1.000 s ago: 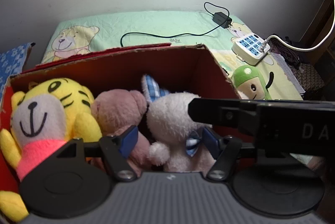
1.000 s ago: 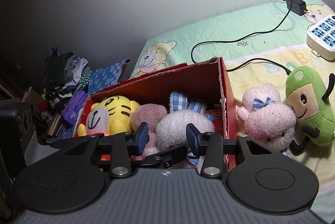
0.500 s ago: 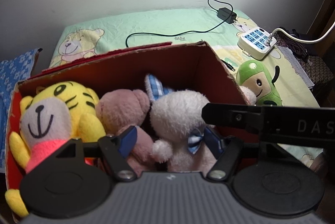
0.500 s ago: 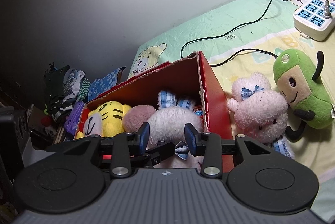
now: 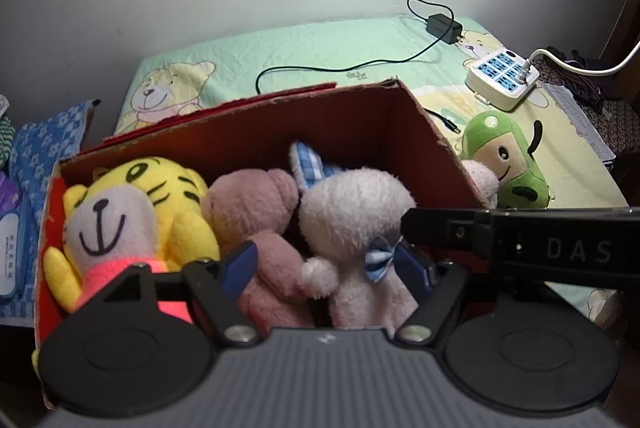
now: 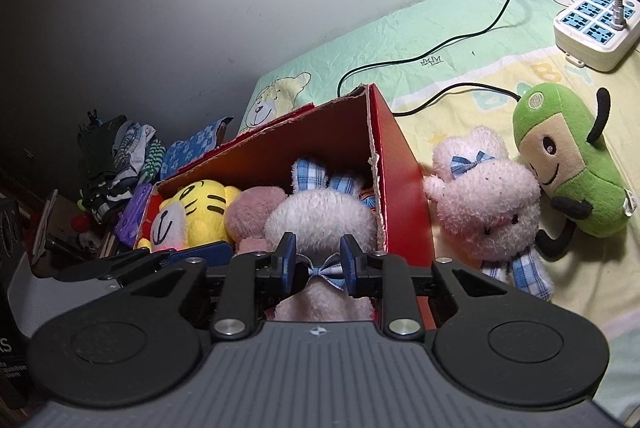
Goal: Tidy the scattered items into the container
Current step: 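Lower the white bunny plush into the box beside the teddy bear, then open the right gripper to release the white bunny plush, then move the right gripper over the green bean plush on the sheet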
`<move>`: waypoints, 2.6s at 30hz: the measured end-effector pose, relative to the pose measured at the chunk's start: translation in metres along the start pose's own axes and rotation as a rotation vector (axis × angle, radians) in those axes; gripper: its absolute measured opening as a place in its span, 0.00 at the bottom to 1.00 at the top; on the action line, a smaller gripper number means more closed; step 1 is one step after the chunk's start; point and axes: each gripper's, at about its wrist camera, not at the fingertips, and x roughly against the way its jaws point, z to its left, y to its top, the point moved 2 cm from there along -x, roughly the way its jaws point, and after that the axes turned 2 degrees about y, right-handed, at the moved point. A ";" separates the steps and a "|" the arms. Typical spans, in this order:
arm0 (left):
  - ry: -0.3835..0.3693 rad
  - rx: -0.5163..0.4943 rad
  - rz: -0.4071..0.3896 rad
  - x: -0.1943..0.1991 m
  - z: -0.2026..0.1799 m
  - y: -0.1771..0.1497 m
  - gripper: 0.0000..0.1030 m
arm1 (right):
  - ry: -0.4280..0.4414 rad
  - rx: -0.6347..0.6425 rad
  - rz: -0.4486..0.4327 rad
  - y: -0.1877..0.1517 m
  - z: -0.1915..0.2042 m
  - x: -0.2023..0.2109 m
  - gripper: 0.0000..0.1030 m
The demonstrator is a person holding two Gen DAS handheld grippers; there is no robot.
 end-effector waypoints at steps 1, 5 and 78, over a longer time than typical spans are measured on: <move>0.004 0.004 0.004 0.000 0.001 -0.001 0.75 | 0.001 -0.002 0.002 0.000 0.000 0.000 0.25; 0.027 0.011 0.010 0.001 0.001 -0.002 0.75 | 0.009 -0.013 0.005 -0.001 -0.002 0.002 0.25; 0.202 0.094 -0.099 0.084 -0.079 0.000 0.85 | 0.121 0.054 -0.094 -0.011 -0.048 0.095 0.32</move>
